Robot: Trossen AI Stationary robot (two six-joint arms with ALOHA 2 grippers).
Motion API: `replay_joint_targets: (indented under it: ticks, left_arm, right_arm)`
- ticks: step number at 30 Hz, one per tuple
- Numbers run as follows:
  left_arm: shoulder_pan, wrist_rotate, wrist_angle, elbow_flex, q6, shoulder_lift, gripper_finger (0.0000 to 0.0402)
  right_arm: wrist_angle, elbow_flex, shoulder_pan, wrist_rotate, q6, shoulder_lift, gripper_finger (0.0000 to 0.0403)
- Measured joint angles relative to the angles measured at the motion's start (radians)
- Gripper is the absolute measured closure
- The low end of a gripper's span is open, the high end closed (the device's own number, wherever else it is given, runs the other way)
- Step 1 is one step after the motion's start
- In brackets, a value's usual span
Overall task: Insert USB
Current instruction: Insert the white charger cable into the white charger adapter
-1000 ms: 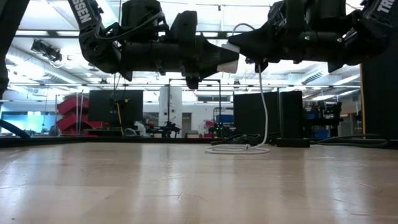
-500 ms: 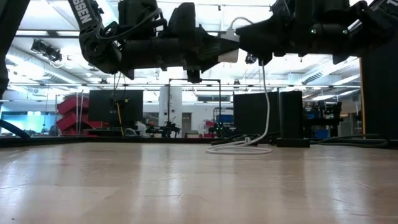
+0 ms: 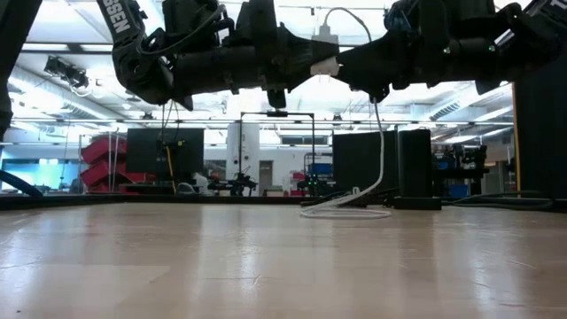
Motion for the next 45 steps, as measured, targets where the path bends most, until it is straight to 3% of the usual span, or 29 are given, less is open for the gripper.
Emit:
replay_joint_targets:
  ticks: [16,26,33,45]
  left_arm:
    - [-0.006,0.004,-0.034,0.032,0.022,0.003,0.0331]
    - [-0.008,0.021,-0.014,0.135,0.021,0.122,0.0331]
    - [-0.008,0.022,-0.03,0.139,0.023,0.124,0.0331]
    - [-0.001,0.093,-0.098,0.142,0.02,0.122,0.0331]
  right_arm:
    - [0.016,0.0,0.0,0.01,0.002,0.0,0.0263]
    - [-0.034,-0.004,0.002,0.01,-0.017,0.0,0.0293]
    - [-0.049,-0.004,0.002,0.021,-0.04,0.001,0.0323]
    - [-0.052,-0.004,0.002,0.008,-0.044,0.003,0.0263]
